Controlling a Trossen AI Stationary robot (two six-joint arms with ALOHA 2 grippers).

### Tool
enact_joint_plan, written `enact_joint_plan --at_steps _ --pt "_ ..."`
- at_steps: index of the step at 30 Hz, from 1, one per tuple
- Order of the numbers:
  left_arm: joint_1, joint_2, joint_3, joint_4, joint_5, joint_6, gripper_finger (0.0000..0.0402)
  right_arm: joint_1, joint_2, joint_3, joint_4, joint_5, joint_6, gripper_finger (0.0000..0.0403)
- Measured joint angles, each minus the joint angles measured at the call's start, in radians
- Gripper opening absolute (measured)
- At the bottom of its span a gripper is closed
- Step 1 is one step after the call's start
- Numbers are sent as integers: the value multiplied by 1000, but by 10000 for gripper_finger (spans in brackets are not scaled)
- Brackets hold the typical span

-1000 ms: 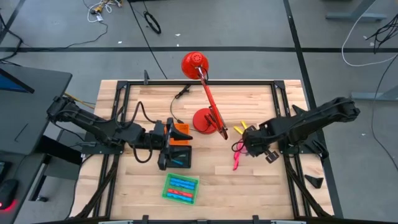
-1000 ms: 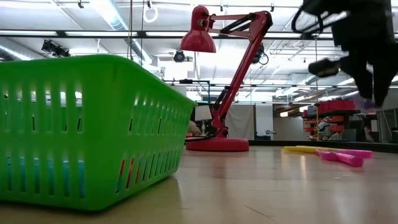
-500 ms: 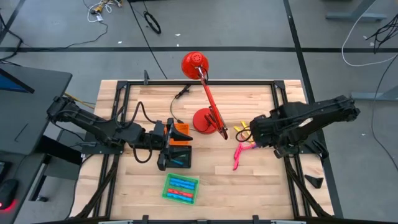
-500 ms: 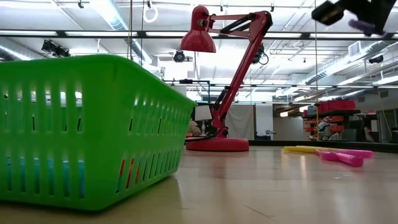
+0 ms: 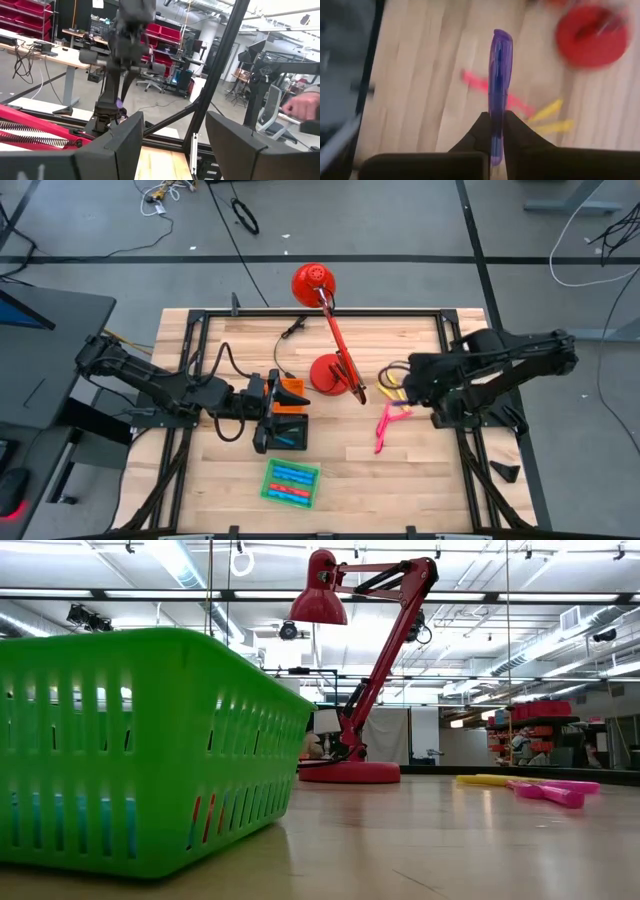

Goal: Pick & Place Markers
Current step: Put the purple pen into the black bin

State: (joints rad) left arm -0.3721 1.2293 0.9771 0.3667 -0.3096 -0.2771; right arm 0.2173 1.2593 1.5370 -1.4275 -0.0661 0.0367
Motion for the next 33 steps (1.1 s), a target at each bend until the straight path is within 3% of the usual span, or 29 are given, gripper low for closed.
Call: enact_joint_plan --at_steps 6,17,25,33 --pt "0 0 0 0 0 0 220 0 -1 21 337 114 29 15" --pt "1 0 0 22 -9 10 220 0 0 21 908 190 34 15" --pt "42 0 22 16 -34 26 220 0 15 21 1077 190 53 15" --pt "106 3 233 -332 -36 46 220 0 88 21 1190 184 57 15"
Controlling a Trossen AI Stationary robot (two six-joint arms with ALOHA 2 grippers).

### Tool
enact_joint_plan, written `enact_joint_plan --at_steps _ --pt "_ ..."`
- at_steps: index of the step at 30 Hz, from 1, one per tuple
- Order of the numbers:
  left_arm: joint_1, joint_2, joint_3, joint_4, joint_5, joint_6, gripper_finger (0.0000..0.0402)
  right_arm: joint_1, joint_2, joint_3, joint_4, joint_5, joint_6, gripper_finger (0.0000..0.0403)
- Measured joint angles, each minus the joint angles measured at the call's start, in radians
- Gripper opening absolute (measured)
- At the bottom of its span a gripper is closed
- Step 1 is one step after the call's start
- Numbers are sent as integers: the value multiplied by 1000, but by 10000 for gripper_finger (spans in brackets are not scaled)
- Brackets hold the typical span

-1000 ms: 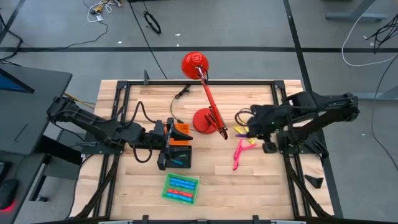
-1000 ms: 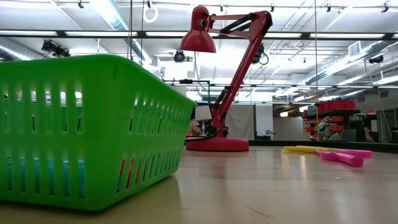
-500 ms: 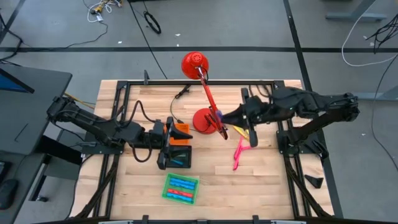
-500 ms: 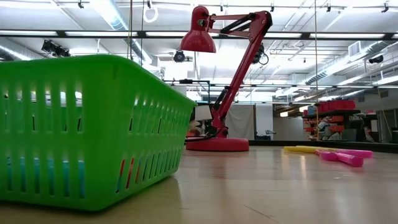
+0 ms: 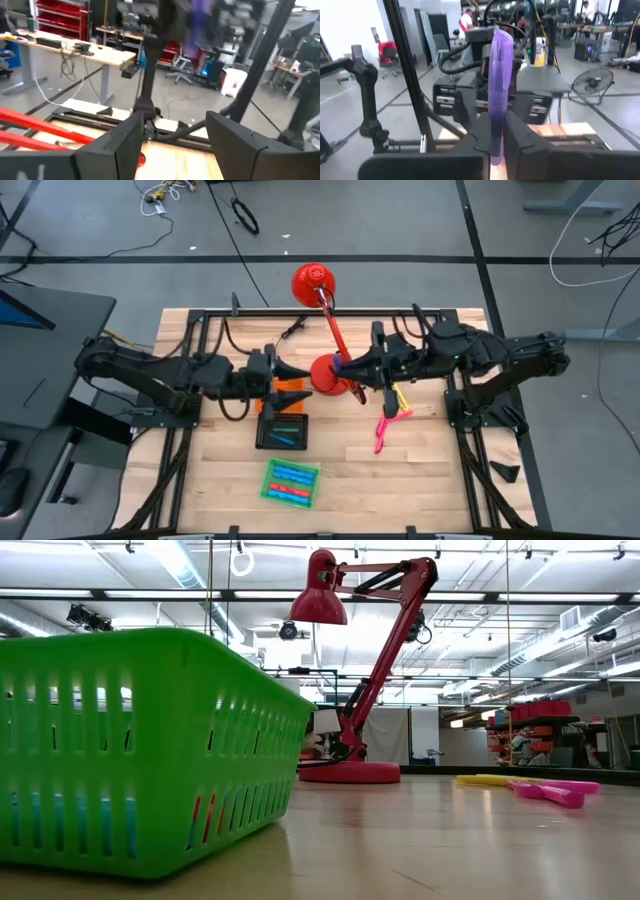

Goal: Pick & Place Markers
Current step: Put the purple pen into the black bin

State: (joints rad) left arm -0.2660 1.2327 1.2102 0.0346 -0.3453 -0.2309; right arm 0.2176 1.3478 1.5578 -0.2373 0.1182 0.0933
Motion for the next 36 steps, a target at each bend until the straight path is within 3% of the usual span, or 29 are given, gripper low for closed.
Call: enact_joint_plan --at_steps 11,16,36 --pt "34 0 48 0 61 45 220 -13 90 0 206 -84 -23 15" --pt "34 0 48 37 123 45 220 -25 120 -1 217 -86 -23 15" --pt "34 0 47 158 189 59 220 -33 173 -1 233 -120 -18 13"
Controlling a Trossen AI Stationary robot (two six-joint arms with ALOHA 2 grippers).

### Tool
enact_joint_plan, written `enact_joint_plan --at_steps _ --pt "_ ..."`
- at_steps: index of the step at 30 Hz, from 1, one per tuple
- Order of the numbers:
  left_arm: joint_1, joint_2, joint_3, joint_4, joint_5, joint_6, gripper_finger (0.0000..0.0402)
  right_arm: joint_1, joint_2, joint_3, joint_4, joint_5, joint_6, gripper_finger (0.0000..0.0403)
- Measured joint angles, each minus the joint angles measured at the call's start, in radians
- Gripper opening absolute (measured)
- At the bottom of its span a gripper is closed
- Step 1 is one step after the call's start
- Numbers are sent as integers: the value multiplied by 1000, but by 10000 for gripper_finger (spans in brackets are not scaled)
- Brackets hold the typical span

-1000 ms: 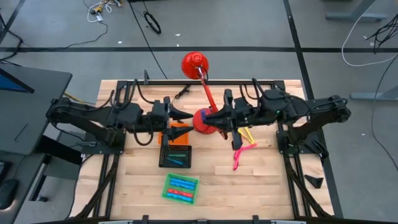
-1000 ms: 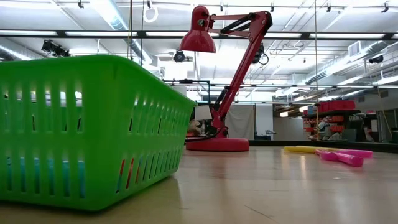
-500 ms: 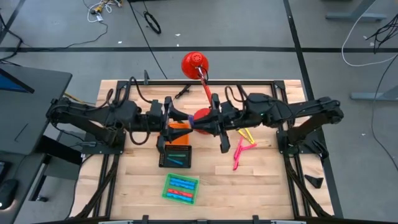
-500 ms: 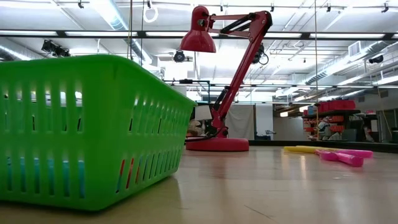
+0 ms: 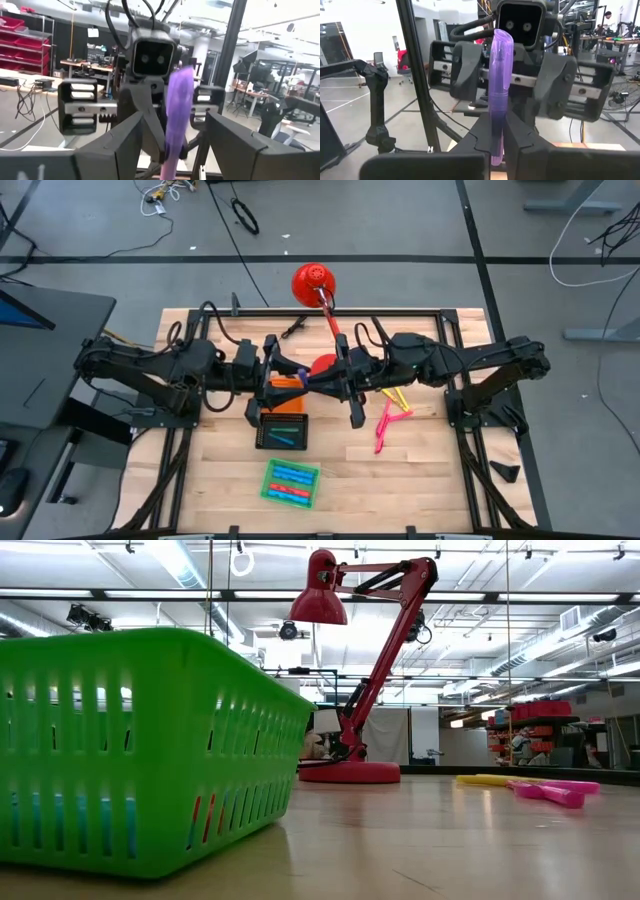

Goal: Pick & Place Markers
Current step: Put the purple pen into the black bin

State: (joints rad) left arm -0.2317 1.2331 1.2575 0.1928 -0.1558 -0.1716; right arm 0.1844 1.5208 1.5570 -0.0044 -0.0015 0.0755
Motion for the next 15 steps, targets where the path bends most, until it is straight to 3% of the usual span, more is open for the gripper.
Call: enact_joint_plan --at_steps 6,15 --pt "0 0 0 -5 0 -26 193 0 0 0 -6 0 -4 13" --pt "0 0 0 -7 23 -24 73 0 0 0 -6 1 -4 13"
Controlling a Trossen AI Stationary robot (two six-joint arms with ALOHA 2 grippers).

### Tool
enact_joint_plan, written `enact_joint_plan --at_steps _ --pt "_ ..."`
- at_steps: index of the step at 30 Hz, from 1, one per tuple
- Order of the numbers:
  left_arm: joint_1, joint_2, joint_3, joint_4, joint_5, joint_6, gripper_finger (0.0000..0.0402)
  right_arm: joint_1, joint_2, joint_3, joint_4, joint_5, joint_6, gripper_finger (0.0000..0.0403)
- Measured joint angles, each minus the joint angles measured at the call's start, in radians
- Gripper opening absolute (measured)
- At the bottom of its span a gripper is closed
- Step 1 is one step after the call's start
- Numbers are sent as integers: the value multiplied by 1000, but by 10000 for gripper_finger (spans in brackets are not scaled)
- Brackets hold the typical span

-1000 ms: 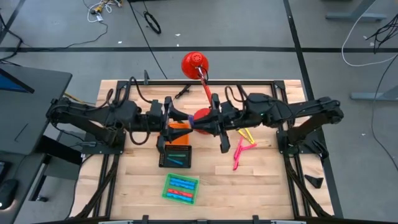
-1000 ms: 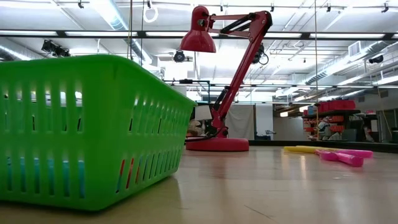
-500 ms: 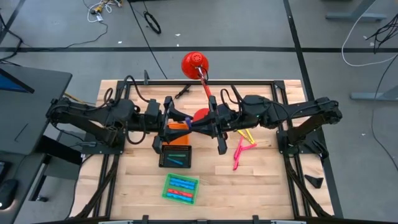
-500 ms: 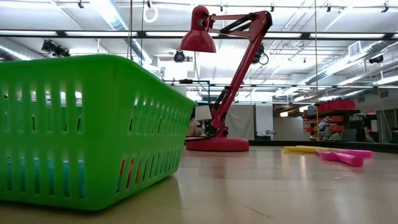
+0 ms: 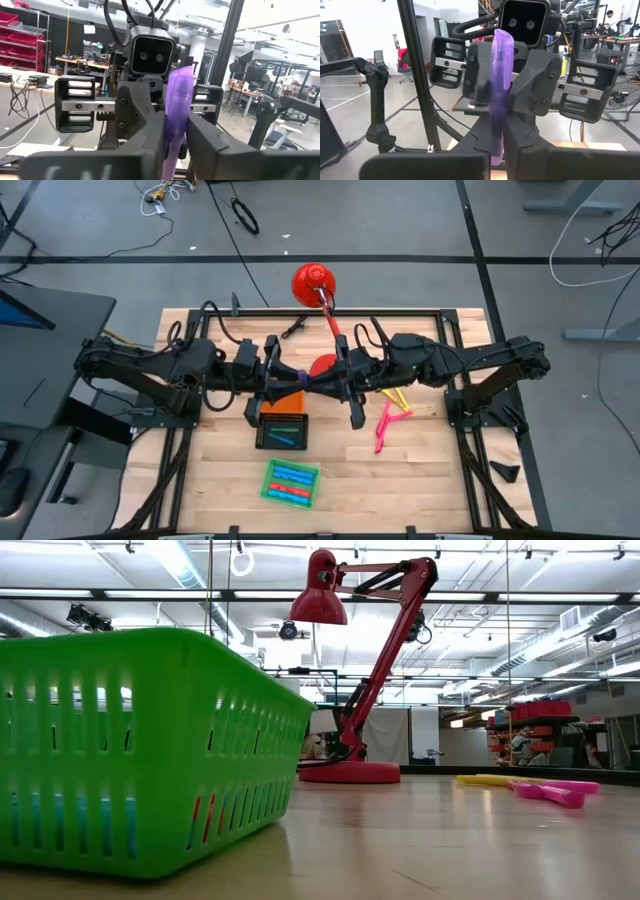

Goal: Pick & Place Markers
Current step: Put the purple pen into the black bin

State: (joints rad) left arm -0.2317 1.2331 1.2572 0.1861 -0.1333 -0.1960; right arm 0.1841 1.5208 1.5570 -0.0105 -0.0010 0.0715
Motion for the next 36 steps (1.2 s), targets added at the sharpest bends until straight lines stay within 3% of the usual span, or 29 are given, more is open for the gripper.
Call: enact_joint_plan --at_steps 3,15,20,29,36 --pt "0 0 0 0 0 4 45 0 0 0 0 0 4 17" --pt "0 0 0 -10 0 -21 46 0 -3 0 -15 10 -25 95" --pt "0 -8 0 -85 1 -25 46 0 -38 0 -80 11 -54 121" --pt "44 -3 103 -487 32 -61 46 0 -111 0 -188 11 -54 139" --pt "103 25 191 -786 127 -98 46 0 -147 0 -193 12 -59 139"
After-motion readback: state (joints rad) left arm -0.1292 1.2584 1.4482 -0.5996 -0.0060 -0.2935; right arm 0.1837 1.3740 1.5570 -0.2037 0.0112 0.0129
